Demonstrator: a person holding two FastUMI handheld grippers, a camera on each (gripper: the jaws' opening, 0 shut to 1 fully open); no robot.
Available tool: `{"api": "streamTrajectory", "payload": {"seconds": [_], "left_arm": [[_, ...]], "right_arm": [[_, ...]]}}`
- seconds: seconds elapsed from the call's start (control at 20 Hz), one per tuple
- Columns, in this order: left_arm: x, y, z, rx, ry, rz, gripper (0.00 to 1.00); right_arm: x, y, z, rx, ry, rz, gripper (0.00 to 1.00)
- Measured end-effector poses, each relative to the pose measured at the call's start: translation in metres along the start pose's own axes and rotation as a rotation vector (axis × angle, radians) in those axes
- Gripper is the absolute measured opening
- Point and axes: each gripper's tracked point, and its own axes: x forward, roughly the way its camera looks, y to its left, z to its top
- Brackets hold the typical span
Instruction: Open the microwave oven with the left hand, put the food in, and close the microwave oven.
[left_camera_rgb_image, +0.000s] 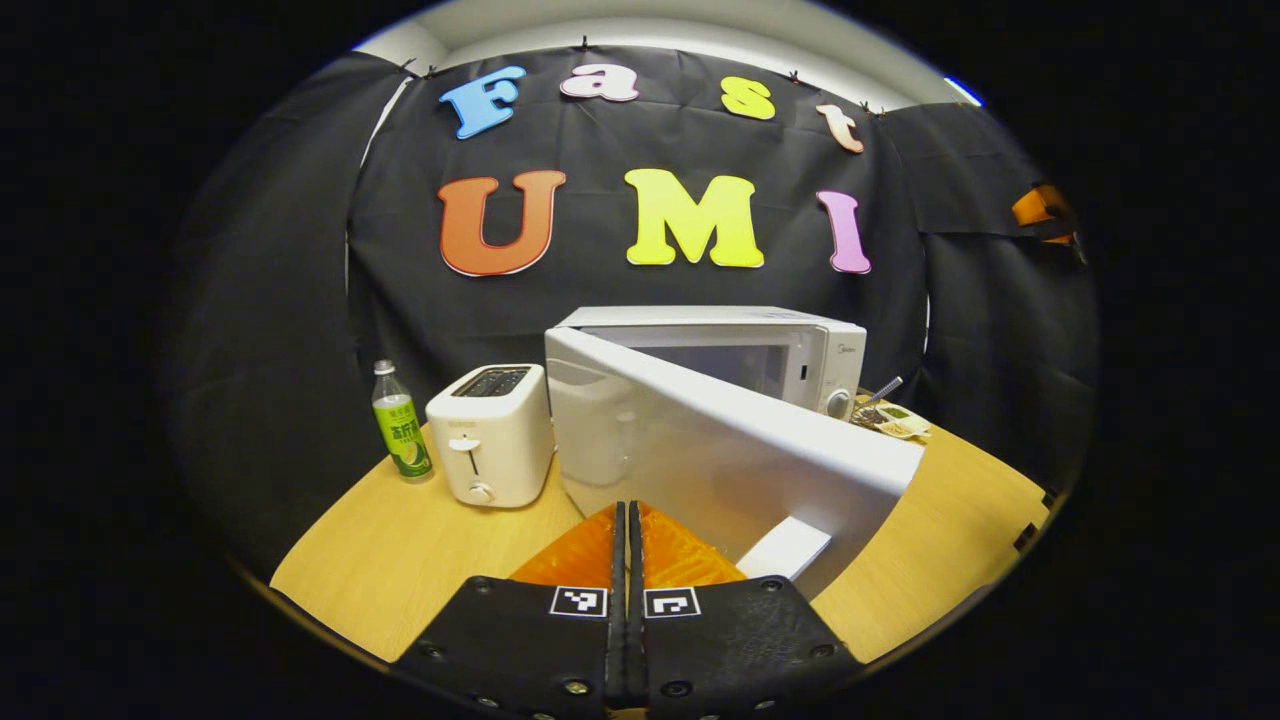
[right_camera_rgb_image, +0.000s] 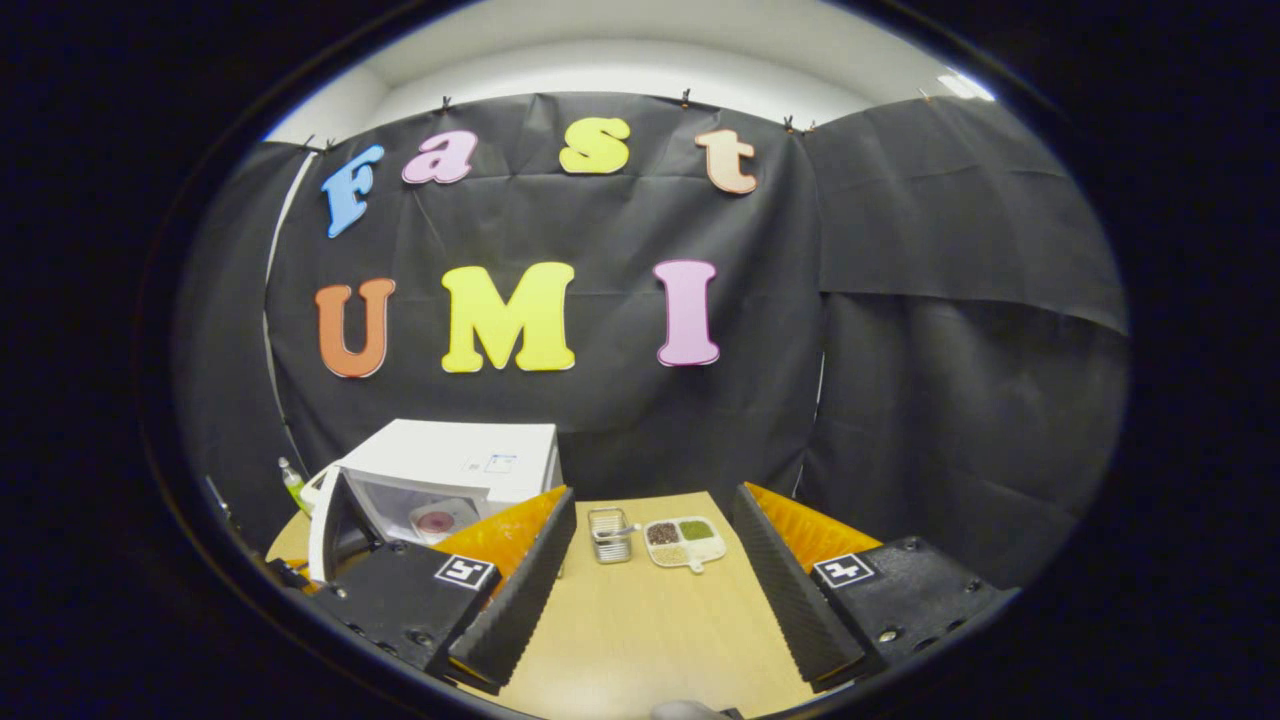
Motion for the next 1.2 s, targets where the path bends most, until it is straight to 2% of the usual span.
{"api": "streamTrajectory", "payload": {"seconds": [0.05, 0.1, 0.15, 0.2, 0.25, 0.3, 0.35, 0.4, 0.45, 0.5, 0.6, 0.65, 0.7, 0.75, 0.8, 0.85, 0.9, 0.95, 1.0, 1.05, 1.1, 1.2], "left_arm": [[0.004, -0.010, 0.000, 0.005, -0.001, -0.020, 0.00], [0.009, -0.018, 0.001, 0.010, -0.004, -0.035, 0.00], [0.015, -0.027, 0.002, 0.012, -0.003, -0.052, 0.10], [0.018, -0.039, 0.003, 0.011, -0.007, -0.077, 0.00], [0.022, -0.047, 0.003, 0.017, -0.008, -0.087, 0.00], [0.026, -0.056, 0.004, 0.021, -0.007, -0.105, 0.10], [0.031, -0.063, 0.005, 0.020, -0.010, -0.117, 0.00], [0.037, -0.071, 0.005, 0.019, -0.007, -0.131, 0.00], [0.042, -0.080, 0.005, 0.017, -0.004, -0.143, 0.10], [0.047, -0.087, 0.006, 0.015, -0.005, -0.154, 0.10], [0.057, -0.105, 0.007, 0.016, -0.001, -0.182, 0.10], [0.063, -0.111, 0.008, 0.019, -0.003, -0.190, 0.00], [0.069, -0.117, 0.009, 0.018, -0.001, -0.195, 0.00], [0.078, -0.123, 0.010, 0.014, 0.002, -0.201, 0.10], [0.087, -0.127, 0.009, 0.011, 0.008, -0.203, 0.10], [0.096, -0.131, 0.010, 0.007, 0.013, -0.205, 0.11], [0.104, -0.136, 0.012, 0.001, 0.014, -0.206, 0.00], [0.114, -0.140, 0.015, -0.003, 0.011, -0.208, 0.00], [0.124, -0.143, 0.018, -0.001, 0.011, -0.203, 0.10], [0.134, -0.144, 0.020, -0.004, 0.011, -0.200, 0.00], [0.145, -0.147, 0.023, -0.005, 0.008, -0.196, 0.00], [0.166, -0.153, 0.027, -0.021, 0.012, -0.193, 0.00]], "right_arm": [[0.001, -0.003, -0.001, 0.002, 0.004, -0.006, 1.00], [0.001, -0.006, -0.002, 0.004, 0.008, -0.012, 0.92], [0.001, -0.008, -0.003, 0.006, 0.011, -0.017, 0.92], [0.001, -0.010, -0.003, 0.009, 0.014, -0.023, 0.92], [0.001, -0.013, -0.003, 0.013, 0.015, -0.029, 0.92], [0.001, -0.016, -0.004, 0.020, 0.017, -0.036, 0.92], [0.001, -0.019, -0.003, 0.024, 0.014, -0.039, 0.92], [0.001, -0.022, -0.004, 0.020, 0.016, -0.048, 0.92], [0.001, -0.026, -0.005, 0.015, 0.019, -0.058, 1.00], [-0.001, -0.031, -0.005, 0.015, 0.021, -0.068, 0.92], [-0.001, -0.039, -0.007, 0.018, 0.028, -0.086, 0.92], [-0.001, -0.043, -0.008, 0.020, 0.034, -0.094, 1.00], [0.000, -0.047, -0.009, 0.027, 0.038, -0.103, 1.00], [0.000, -0.051, -0.008, 0.031, 0.042, -0.107, 1.00], [0.001, -0.056, -0.009, 0.031, 0.045, -0.116, 1.00], [0.000, -0.060, -0.008, 0.033, 0.044, -0.125, 0.92], [0.000, -0.063, -0.006, 0.036, 0.044, -0.131, 1.00], [0.002, -0.066, -0.007, 0.035, 0.046, -0.138, 1.00], [0.002, -0.069, -0.008, 0.029, 0.049, -0.144, 1.00], [0.002, -0.073, -0.008, 0.022, 0.052, -0.152, 0.92], [0.003, -0.077, -0.008, 0.021, 0.055, -0.159, 1.00], [0.008, -0.079, -0.009, 0.045, 0.070, -0.155, 1.00]]}}
